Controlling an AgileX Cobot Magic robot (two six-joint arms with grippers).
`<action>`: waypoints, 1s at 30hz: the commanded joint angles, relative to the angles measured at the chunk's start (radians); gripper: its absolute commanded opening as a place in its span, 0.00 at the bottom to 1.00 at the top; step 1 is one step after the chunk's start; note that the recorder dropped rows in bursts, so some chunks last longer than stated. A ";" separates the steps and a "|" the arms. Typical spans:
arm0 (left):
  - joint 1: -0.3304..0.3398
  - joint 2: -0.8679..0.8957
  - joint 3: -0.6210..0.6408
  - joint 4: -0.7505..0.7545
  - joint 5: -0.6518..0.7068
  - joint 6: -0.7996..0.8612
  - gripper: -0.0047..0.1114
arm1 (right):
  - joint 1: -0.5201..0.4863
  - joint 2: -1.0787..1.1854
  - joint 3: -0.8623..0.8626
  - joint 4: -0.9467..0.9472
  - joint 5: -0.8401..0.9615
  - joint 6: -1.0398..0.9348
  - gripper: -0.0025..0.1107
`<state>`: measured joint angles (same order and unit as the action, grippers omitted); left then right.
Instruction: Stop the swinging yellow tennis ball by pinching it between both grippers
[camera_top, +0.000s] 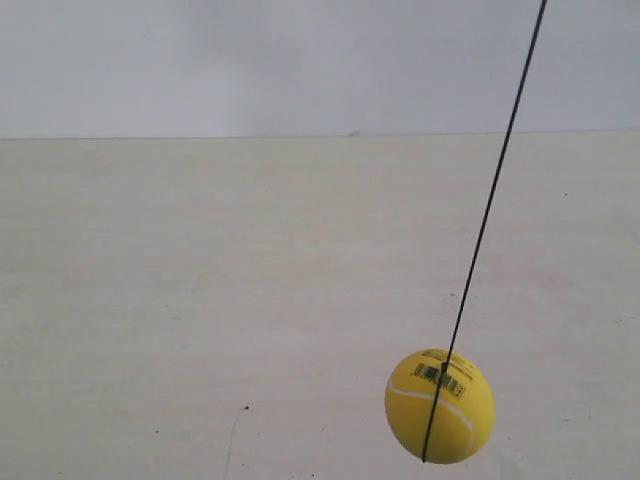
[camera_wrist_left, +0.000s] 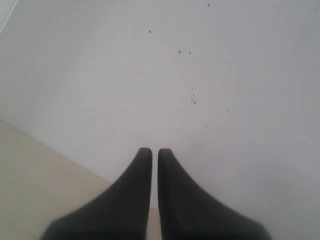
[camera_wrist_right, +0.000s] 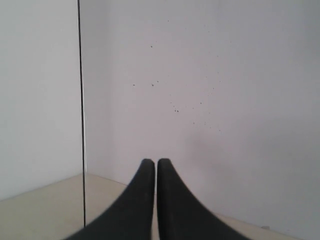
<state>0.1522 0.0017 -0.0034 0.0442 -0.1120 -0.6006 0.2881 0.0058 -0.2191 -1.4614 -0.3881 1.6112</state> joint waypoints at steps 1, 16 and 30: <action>0.002 -0.002 0.003 0.005 0.046 -0.010 0.08 | 0.001 -0.006 -0.003 -0.003 0.000 0.003 0.02; 0.002 -0.002 0.003 0.005 0.408 -0.010 0.08 | 0.001 -0.006 -0.003 -0.003 0.000 0.003 0.02; 0.002 -0.002 0.003 0.005 0.414 -0.010 0.08 | 0.001 -0.006 -0.003 -0.003 0.000 0.003 0.02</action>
<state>0.1522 0.0017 -0.0034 0.0442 0.2958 -0.6006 0.2881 0.0058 -0.2191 -1.4614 -0.3881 1.6129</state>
